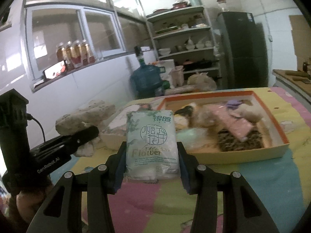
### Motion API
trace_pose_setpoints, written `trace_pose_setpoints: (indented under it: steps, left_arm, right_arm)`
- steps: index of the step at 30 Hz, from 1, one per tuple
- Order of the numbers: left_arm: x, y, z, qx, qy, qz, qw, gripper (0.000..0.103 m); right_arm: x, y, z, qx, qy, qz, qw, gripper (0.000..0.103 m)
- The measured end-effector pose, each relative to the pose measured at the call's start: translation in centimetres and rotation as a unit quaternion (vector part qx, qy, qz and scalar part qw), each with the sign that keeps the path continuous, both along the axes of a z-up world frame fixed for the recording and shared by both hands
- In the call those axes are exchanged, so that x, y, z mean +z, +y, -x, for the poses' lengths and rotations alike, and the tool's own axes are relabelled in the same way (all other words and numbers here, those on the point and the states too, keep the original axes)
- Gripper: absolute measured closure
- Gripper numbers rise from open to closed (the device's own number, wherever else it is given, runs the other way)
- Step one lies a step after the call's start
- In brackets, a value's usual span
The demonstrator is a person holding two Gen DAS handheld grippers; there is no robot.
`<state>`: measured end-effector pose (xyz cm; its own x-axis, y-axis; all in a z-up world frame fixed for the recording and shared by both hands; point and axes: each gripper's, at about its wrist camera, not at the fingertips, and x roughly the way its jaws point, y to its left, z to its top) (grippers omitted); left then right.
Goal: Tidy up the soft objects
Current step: 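Carry the tissue packet with the right tool while the left tool carries the floral cloth to the tray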
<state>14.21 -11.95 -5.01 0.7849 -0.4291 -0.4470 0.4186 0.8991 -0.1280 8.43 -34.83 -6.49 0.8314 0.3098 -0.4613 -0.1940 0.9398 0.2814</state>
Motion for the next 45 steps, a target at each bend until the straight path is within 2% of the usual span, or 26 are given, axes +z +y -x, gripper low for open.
trace_pose_setpoints:
  steps: [13,18,25,32,40,45]
  left_arm:
    - [0.7,-5.1,-3.6,-0.035,0.012,-0.003,0.9993,0.083]
    - [1.0,-7.6,-4.8,-0.046,0.010,-0.012,0.9988,0.083]
    - [1.8,-10.8,-7.2,-0.063,0.016,-0.019,0.9977,0.083]
    - [1.5,-13.5,-11.3,-0.071,0.053,-0.024,0.9958,0.083]
    - [-1.1,-16.1,-15.8,-0.057,0.112,-0.045,0.9910,0.083]
    - [-2.5,-16.8,-16.9,-0.056,0.138,-0.050,0.9876,0.083]
  right_arm:
    - [1.4,-7.1,-0.7,-0.073,-0.011,0.026,0.997,0.054]
    - [2.2,-8.6,-1.8,-0.081,-0.012,0.040,0.996,0.054]
    - [4.0,-11.4,-5.3,-0.071,-0.005,0.042,0.997,0.054]
    - [4.3,-13.3,-10.0,-0.057,0.034,0.043,0.997,0.054]
    - [2.6,-15.1,-15.3,-0.050,0.096,0.034,0.994,0.054]
    - [1.3,-15.2,-17.4,-0.049,0.122,0.039,0.991,0.054]
